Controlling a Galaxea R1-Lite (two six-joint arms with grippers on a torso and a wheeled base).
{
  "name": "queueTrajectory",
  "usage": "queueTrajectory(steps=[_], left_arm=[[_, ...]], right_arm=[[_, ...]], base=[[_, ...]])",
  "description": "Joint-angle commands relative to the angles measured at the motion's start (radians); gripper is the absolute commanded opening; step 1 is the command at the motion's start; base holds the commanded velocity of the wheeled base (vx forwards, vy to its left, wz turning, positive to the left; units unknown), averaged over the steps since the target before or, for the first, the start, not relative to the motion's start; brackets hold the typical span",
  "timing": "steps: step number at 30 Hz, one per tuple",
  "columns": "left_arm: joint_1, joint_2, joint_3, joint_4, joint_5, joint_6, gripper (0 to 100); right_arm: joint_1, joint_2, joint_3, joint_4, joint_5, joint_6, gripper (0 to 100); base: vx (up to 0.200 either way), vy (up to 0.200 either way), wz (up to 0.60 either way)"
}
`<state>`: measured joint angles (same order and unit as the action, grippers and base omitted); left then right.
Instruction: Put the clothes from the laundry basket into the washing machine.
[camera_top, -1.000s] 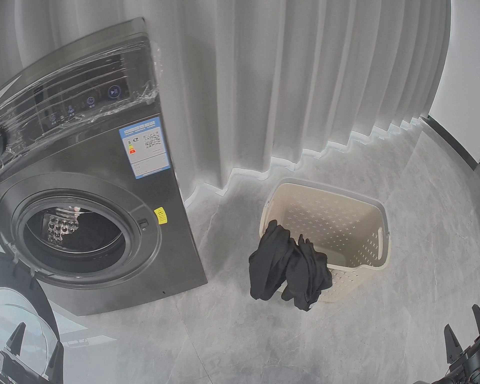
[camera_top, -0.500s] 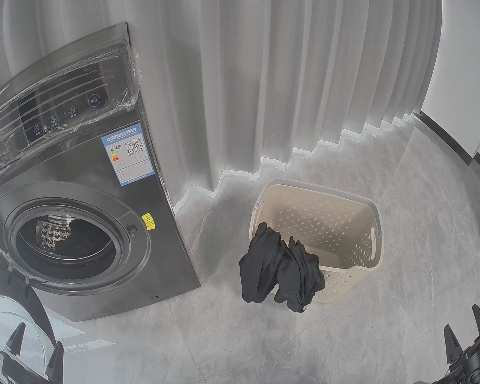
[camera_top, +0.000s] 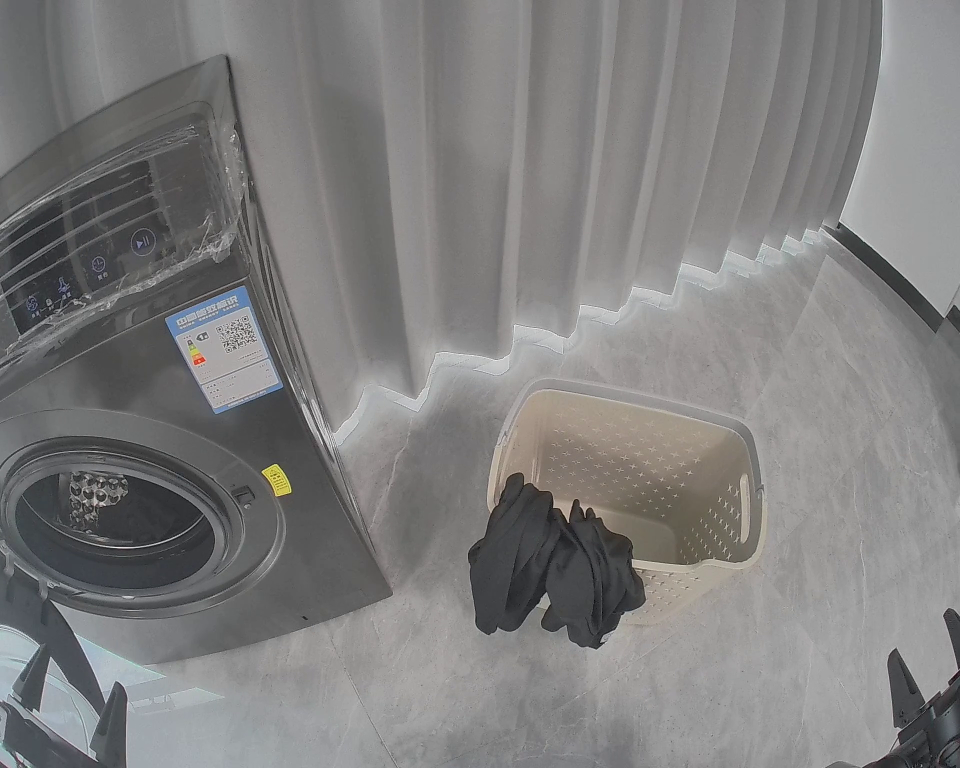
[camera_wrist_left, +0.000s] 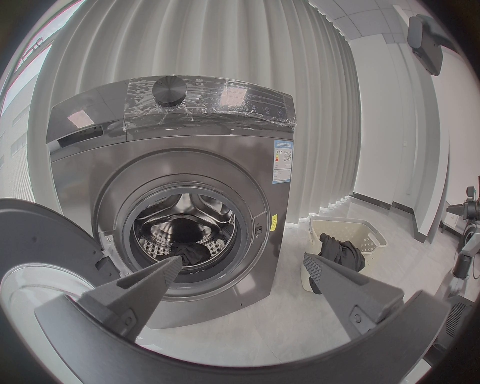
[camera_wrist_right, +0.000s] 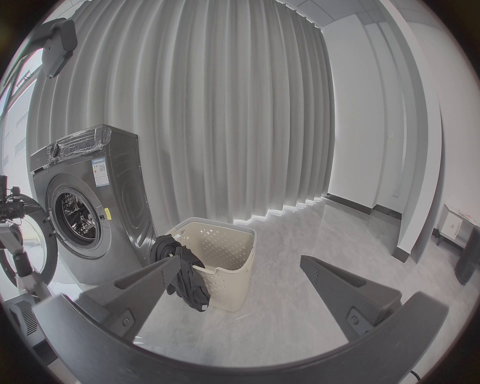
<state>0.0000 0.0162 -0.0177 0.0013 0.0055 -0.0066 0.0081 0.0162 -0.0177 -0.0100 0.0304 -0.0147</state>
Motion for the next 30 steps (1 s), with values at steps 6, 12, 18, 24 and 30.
queueTrajectory(steps=[6, 12, 18, 24, 30], left_arm=[[0.0, -0.013, 0.018, 0.0, 0.001, -0.001, 100], [0.0, -0.013, 0.018, 0.0, 0.001, -0.001, 100], [0.0, -0.013, 0.018, 0.0, 0.001, 0.0, 100], [0.0, -0.013, 0.018, 0.0, 0.001, 0.0, 100], [0.0, -0.013, 0.018, 0.0, 0.001, 0.002, 100]], right_arm=[[0.0, -0.013, 0.018, -0.001, 0.0, -0.001, 100], [0.0, -0.013, 0.018, -0.001, 0.0, -0.001, 100], [0.0, -0.013, 0.018, 0.001, 0.0, -0.001, 100], [-0.002, -0.013, 0.018, -0.001, 0.0, -0.001, 100], [0.0, -0.013, 0.018, -0.001, -0.001, 0.004, 100]], base=[[0.0, 0.0, 0.0], [0.0, 0.0, 0.0], [0.0, 0.0, 0.0], [0.167, 0.0, 0.0], [0.133, 0.0, 0.0]])
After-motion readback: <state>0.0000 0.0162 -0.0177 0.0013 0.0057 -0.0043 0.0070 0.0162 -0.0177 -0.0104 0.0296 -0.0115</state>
